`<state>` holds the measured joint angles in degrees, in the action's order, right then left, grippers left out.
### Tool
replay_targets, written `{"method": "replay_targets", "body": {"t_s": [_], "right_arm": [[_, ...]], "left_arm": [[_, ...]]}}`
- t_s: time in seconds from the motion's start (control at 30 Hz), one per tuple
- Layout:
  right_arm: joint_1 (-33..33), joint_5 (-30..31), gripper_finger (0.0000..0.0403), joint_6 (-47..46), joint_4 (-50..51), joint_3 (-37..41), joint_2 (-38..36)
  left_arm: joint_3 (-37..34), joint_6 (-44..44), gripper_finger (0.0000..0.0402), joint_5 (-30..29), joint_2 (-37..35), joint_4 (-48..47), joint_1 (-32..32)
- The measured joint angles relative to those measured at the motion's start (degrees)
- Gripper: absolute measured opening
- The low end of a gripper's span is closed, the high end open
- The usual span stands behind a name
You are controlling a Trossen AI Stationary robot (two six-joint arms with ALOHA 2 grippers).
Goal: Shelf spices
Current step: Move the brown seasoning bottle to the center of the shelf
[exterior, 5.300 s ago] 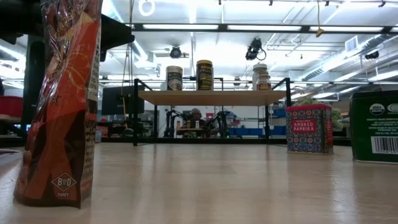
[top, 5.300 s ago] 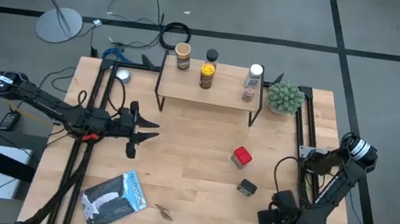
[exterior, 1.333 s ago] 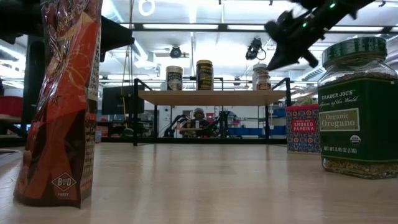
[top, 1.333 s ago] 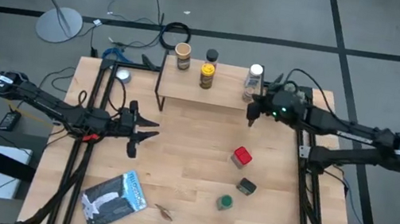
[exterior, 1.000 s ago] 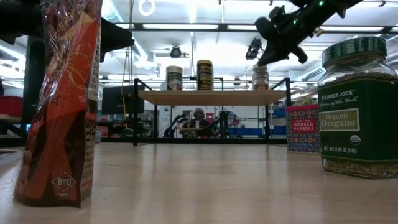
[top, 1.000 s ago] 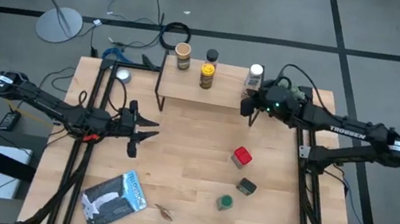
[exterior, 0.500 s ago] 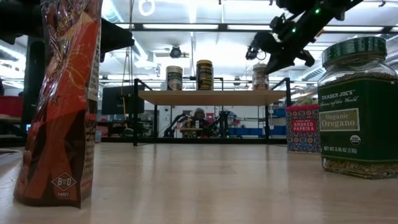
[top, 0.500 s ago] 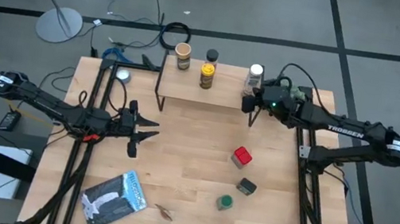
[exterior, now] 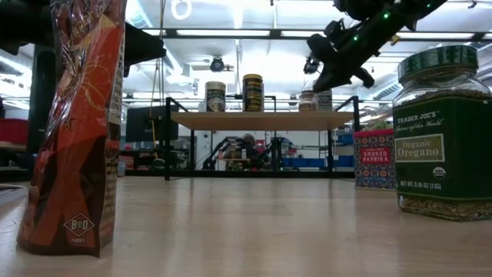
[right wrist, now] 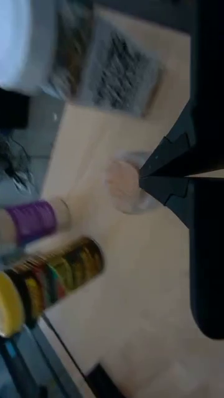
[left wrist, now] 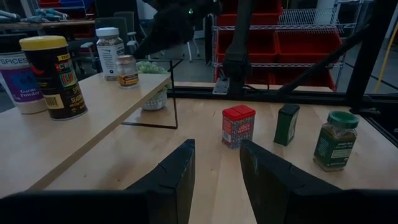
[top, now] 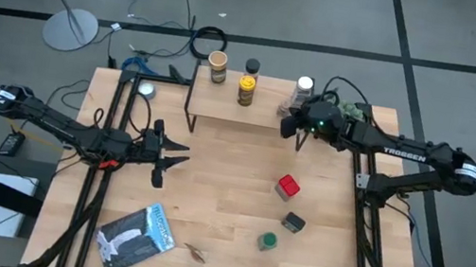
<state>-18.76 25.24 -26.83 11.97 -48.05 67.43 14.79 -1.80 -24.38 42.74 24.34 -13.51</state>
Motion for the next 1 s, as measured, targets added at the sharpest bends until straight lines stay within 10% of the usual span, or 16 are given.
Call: {"method": "replay_targets", "body": {"t_s": [0.57, 1.0], "right_arm": [[1.54, 12.09, 0.0000, -0.44, -3.16, 0.04, 0.84], [0.77, -0.01, 0.0000, 5.36, -13.89, -0.15, 8.47]], "left_arm": [[0.00, 0.08, 0.0131, -0.02, 0.01, -0.04, -0.01], [0.00, 0.09, 0.0131, -0.13, 0.00, -0.11, 0.01]]}}
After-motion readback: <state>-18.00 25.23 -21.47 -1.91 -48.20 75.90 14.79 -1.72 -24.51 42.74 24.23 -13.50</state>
